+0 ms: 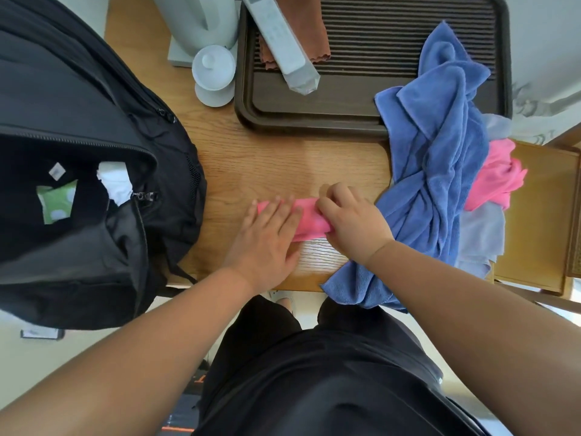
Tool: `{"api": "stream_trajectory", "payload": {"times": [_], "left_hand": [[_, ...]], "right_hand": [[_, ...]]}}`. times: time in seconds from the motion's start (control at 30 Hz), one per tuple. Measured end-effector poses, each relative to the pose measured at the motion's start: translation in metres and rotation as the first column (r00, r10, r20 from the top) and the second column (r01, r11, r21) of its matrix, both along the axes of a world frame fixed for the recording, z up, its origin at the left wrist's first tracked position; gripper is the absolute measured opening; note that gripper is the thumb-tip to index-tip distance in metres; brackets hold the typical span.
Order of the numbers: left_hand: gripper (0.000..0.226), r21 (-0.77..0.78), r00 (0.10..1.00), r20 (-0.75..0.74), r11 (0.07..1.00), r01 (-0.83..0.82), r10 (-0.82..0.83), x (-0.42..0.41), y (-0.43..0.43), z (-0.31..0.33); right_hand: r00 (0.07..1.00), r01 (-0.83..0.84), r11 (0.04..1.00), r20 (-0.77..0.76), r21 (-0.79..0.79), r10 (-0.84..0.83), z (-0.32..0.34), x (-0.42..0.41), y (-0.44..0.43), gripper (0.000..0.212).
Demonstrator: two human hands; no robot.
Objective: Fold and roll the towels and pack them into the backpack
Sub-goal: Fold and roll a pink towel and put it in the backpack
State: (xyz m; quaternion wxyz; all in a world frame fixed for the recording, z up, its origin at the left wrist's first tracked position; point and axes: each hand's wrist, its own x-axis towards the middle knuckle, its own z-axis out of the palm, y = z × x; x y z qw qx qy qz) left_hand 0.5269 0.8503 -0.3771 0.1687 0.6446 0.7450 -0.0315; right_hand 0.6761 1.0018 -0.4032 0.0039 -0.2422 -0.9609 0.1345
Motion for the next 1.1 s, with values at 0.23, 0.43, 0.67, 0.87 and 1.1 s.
{"api": "stream_trajectory", "payload": {"times": [0.23, 0.43, 0.67, 0.87, 1.1], "left_hand": [[0.087, -0.095, 1.0, -0.022, 0.995, 0.002, -0.004, 0.014, -0.023, -0.017], [0.094, -0.156, 1.0, 0.001, 0.988, -0.001, 0.001, 0.019, -0.029, -0.021], [0.08, -0.146, 0.967, 0.234, 0.987, -0.068, 0.101, 0.007, -0.026, -0.015], [0.071, -0.084, 0.922, 0.238, 0.953, -0.292, 0.304, 0.005, 0.006, -0.014], [0.064, -0.066, 0.949, 0.113, 0.956, -0.287, 0.293, 0.001, 0.018, -0.048]], "right_hand": [[0.993, -0.081, 0.997, 0.091, 0.009, 0.08, 0.009, 0.022, -0.014, 0.048], [0.995, -0.095, 0.991, 0.031, 0.089, 0.093, 0.026, 0.022, -0.012, 0.053], [0.959, 0.061, 0.996, 0.281, -0.069, -0.039, 0.006, -0.009, -0.026, 0.064], [0.962, 0.11, 0.994, 0.255, -0.021, -0.101, -0.015, -0.004, -0.031, 0.069], [0.963, 0.158, 0.987, 0.227, -0.036, -0.146, -0.031, -0.002, -0.03, 0.074]]}}
